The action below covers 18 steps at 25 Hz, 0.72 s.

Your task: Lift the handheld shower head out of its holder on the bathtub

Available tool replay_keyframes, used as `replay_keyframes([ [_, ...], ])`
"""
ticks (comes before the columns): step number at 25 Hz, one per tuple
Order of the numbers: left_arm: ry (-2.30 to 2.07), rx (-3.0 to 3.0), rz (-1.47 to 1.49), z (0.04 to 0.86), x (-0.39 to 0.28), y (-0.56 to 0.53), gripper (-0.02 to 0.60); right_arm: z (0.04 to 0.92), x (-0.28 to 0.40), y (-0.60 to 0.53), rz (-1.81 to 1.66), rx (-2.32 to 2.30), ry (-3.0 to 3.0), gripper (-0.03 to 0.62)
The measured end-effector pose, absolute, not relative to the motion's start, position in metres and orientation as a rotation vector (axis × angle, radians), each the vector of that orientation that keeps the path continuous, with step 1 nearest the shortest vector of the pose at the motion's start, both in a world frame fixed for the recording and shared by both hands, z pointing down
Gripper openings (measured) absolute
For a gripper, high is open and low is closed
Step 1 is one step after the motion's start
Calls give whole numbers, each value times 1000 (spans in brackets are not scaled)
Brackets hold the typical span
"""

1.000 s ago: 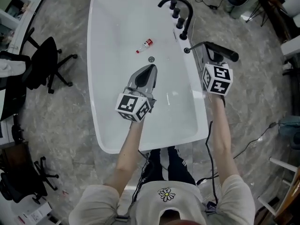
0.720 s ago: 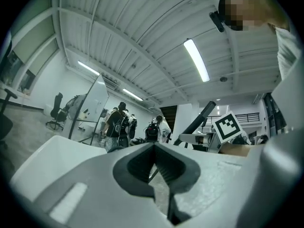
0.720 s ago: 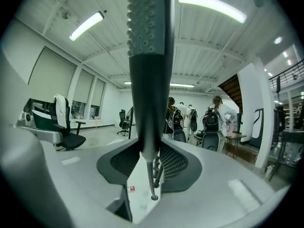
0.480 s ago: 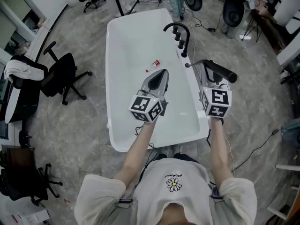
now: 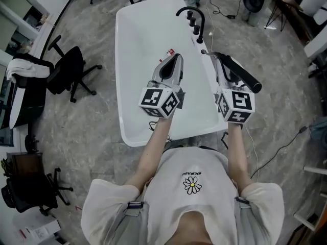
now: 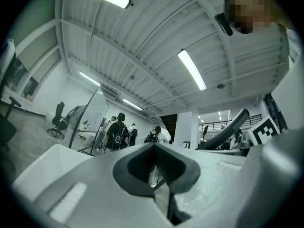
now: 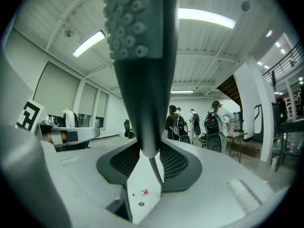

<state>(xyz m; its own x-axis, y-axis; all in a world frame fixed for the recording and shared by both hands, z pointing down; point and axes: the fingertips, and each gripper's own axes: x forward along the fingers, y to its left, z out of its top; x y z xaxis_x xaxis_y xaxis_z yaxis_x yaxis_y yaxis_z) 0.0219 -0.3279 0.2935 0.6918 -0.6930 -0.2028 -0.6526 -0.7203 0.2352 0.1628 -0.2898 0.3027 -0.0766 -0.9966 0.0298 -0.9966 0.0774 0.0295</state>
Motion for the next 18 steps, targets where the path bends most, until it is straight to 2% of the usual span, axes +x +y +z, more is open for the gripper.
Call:
replay_keyframes([
  [18, -1113, 2820, -381, 287, 40, -314, 1, 307, 160, -274, 1, 2047, -2338, 150],
])
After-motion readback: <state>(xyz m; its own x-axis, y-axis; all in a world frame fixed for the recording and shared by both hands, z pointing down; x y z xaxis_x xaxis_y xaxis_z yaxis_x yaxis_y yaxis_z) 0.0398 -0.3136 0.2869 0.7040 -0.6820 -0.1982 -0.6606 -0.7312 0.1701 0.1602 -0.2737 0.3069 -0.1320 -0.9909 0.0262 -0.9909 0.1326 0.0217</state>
